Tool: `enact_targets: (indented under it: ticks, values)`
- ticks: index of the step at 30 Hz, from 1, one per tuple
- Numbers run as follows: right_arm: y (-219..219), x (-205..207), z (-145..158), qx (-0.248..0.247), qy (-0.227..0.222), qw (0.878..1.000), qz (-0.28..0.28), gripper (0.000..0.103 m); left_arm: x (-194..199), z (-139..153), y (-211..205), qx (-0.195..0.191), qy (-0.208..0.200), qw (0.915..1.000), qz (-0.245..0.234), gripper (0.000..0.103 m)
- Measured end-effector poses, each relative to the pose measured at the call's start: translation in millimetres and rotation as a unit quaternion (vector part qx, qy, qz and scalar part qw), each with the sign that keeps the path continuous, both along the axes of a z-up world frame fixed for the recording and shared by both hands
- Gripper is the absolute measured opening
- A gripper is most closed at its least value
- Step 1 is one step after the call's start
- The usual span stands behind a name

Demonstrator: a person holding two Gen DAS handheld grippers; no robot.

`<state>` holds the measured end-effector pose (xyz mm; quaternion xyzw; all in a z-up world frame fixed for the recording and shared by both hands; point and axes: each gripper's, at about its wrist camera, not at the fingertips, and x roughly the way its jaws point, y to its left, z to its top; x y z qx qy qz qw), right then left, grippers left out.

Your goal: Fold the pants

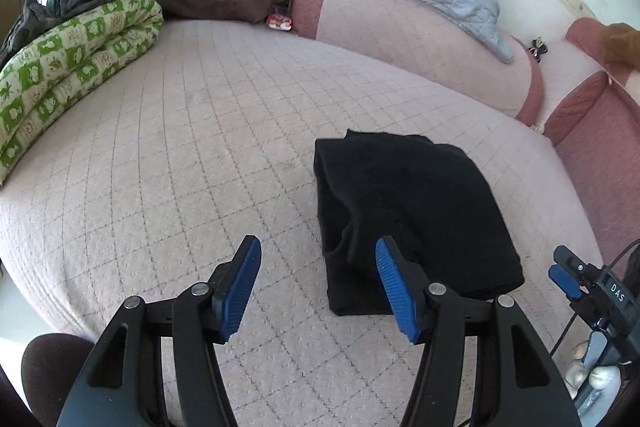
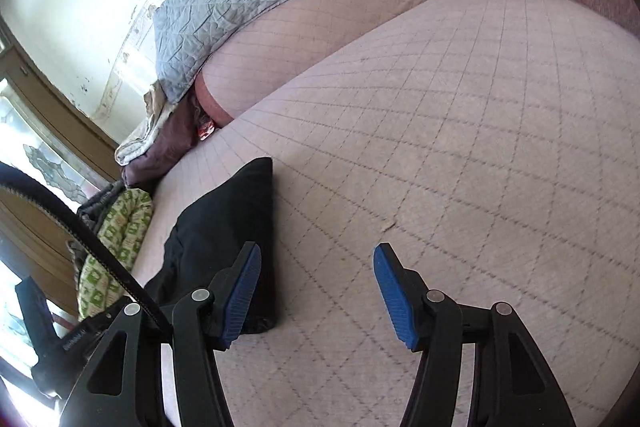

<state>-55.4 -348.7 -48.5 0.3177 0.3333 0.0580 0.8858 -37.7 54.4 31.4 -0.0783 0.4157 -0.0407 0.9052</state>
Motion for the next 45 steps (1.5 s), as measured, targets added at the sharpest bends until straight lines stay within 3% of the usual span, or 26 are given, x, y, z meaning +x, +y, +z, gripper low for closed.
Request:
enact_targets:
  ticks: [9,13,18,22,34,45]
  values:
    - [8.4,2.8,-3.8,-0.013,0.010,1.000,0.010,0.064,7.9,-12.5,1.3,-0.036,0.038,0.9986,-0.001,0.059]
    - [9.5,7.1,-8.2,-0.010,0.018,1.000,0.013,0.064,7.2,-11.6,0.3,-0.011,0.038,0.9992,0.005,0.059]
    - [15.8,9.2,-11.9,-0.021,0.027,0.999,0.016,0.064,2.1,-6.8,-14.7,0.068,0.017,0.9975,0.005,0.059]
    - [20.9,10.2,-13.4,-0.032,0.030,0.999,0.017,0.064,-1.0,-1.4,-25.0,0.103,0.001,0.9946,-0.010,0.060]
    - [25.2,7.7,-10.5,-0.046,0.024,0.998,0.019,0.065,-4.1,-0.7,-37.5,0.131,0.007,0.9910,-0.027,0.060]
    - [26.9,4.1,-9.5,-0.048,0.025,0.998,0.015,0.066,-5.6,-9.4,-39.0,0.121,0.028,0.9919,-0.025,0.060]
